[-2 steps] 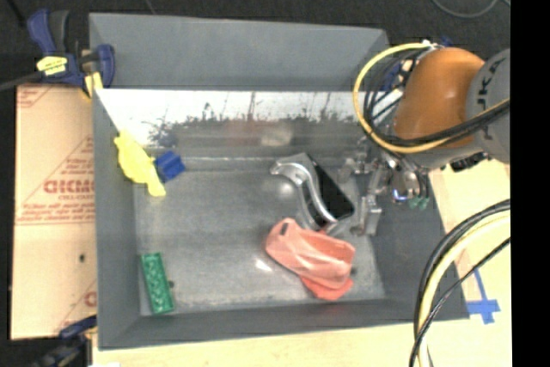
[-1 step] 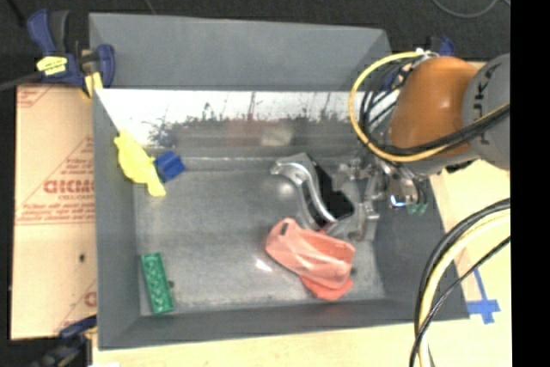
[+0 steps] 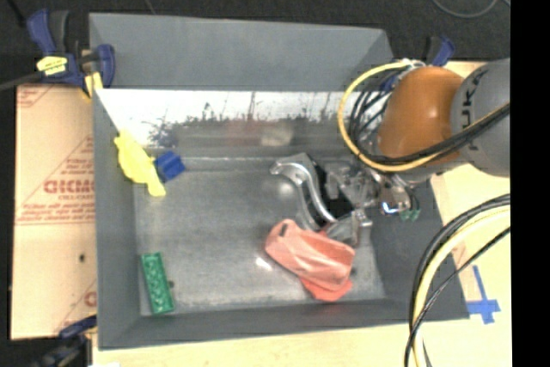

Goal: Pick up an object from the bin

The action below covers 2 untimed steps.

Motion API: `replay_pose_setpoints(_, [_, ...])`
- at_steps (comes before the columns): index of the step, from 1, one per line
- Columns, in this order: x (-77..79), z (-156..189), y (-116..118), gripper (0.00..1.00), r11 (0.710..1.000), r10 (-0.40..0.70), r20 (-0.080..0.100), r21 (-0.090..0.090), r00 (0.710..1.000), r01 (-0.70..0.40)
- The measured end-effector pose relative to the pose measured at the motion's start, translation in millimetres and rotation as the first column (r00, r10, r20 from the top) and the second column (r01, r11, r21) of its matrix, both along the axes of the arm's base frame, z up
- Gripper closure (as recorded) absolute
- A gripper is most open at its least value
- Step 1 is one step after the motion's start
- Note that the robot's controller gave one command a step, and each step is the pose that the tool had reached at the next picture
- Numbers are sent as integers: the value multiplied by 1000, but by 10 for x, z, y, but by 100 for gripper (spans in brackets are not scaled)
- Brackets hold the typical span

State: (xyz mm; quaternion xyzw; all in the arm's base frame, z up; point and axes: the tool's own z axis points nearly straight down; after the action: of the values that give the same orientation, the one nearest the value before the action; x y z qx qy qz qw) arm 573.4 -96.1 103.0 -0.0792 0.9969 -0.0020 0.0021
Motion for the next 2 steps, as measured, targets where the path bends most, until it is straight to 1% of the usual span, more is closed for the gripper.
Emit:
replay_pose_setpoints(1, [142,-112,151,0,961,-278,13,3,961,278])
replay_pose_setpoints(2, [387,-185,97,100,974,-226,27,0,974,226])
